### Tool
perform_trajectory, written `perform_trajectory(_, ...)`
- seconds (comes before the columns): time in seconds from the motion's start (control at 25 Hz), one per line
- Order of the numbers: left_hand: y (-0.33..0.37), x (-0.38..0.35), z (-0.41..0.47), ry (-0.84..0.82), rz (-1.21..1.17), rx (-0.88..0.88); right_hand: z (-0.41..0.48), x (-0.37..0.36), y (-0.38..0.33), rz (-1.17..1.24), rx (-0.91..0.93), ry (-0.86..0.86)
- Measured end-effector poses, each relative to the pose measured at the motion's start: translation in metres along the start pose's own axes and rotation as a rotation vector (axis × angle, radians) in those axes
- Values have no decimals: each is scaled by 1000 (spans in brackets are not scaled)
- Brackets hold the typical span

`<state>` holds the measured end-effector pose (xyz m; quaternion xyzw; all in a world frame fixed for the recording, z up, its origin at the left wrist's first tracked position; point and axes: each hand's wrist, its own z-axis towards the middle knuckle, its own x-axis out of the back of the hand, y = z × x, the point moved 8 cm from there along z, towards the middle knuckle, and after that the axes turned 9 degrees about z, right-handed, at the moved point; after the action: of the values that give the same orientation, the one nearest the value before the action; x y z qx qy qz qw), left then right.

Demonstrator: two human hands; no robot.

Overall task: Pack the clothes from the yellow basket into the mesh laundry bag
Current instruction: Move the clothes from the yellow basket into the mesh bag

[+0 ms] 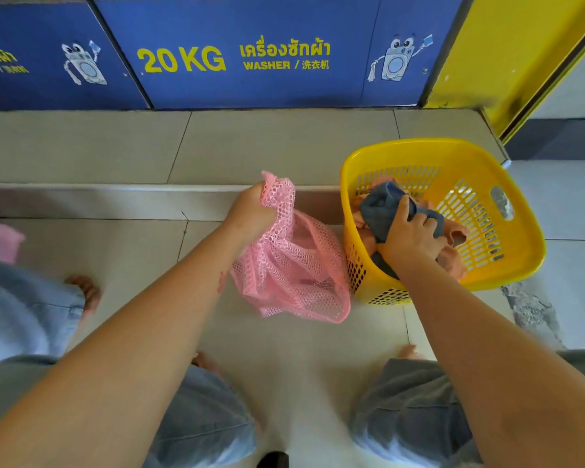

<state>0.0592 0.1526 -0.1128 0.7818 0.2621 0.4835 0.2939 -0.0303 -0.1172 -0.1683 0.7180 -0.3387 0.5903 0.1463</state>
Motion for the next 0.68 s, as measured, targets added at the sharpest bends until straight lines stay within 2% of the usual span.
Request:
perform_trajectory(0.2,-19,4,3,6,27,79,2,6,-2,109,2,-8)
perform_trajectory(0.36,-18,10,-1,23,-80,78,-9,31,-8,308,98,147)
perform_trajectory(0.48,-14,6,-10,-63,-235,98,-19,52,-18,450,194,291)
perform_trajectory(0.68,-2,10,-20,-116,-306,62,-40,93,-35,643,361,519)
